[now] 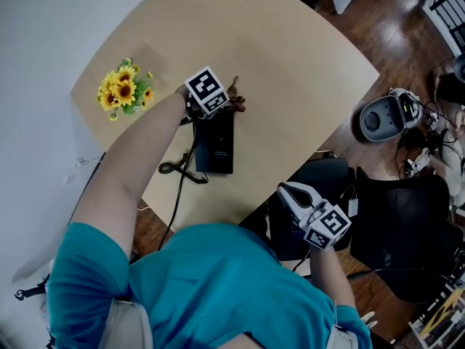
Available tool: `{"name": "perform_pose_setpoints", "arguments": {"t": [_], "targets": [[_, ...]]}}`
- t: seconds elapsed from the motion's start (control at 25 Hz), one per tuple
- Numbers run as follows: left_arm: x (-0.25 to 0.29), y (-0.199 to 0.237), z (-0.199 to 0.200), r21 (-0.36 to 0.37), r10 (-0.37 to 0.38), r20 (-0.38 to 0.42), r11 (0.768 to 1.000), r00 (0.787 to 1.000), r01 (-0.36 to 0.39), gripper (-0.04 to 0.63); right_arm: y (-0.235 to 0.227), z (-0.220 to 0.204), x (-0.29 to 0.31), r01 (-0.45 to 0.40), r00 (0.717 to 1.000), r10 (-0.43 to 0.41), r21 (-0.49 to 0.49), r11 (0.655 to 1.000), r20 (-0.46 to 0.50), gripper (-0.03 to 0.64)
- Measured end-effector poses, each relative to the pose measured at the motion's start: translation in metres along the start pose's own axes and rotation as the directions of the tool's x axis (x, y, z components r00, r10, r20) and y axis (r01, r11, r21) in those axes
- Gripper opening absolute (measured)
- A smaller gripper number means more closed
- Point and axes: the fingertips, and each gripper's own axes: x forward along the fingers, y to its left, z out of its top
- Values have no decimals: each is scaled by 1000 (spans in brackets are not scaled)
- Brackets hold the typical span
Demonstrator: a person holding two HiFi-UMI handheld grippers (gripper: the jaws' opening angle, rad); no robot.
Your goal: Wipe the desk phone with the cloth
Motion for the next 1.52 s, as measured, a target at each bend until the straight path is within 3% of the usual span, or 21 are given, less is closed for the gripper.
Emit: {"name": "perform_pose_setpoints", "arguments": {"t": [0.08, 0.28, 0.44, 0.56, 0.72, 0.8, 0.88, 1.0, 1.08, 1.2, 1.32, 1.52], "targets": [[-8, 1, -5, -9, -11, 23, 1000, 1000, 11, 107, 0, 3, 0, 3, 1000, -3, -3, 1000, 2, 3], [-72, -3, -33, -40, -135, 32, 990, 990, 136, 109, -2, 8, 6, -3, 1000, 3, -11, 1000, 13, 3], [-81, 7, -63, -80, -90, -16, 993, 996, 88, 109, 4, 5, 17, -28, 1000, 28, -13, 1000, -3, 3], [-66, 15, -63, -126, -45, 1, 991, 999, 45, 107, 8, 8, 22, -42, 999, 42, -24, 999, -14, 3], [-41, 30, -61, -134, 34, -37, 990, 999, -38, 106, 9, 11, 23, -36, 999, 36, -33, 999, -15, 3], [-32, 34, -61, -114, 77, -56, 990, 995, -84, 106, 9, 11, 20, -30, 999, 29, -30, 999, -13, 3], [-32, 30, -51, -65, 85, -25, 994, 996, -86, 107, 9, 11, 17, -24, 1000, 24, -28, 999, -9, 3], [-53, 2, -11, -18, -30, 160, 999, 987, 33, 107, 7, 11, 13, -19, 1000, 19, -32, 999, -6, 3], [-61, -19, 10, 21, -98, 217, 995, 971, 96, 107, 5, 10, 12, -15, 1000, 15, -31, 999, -3, 3], [-53, -42, 23, 79, -143, 207, 989, 968, 129, 107, 10, 10, 13, -21, 1000, 21, -28, 999, 1, 3], [-47, -51, 23, 65, -174, 215, 984, 961, 164, 107, 15, 12, 14, -33, 999, 33, -34, 999, 5, 3], [-62, -30, -16, 54, -107, 124, 993, 986, 101, 107, 14, 12, 6, -23, 1000, 24, -30, 999, 20, 3]]}}
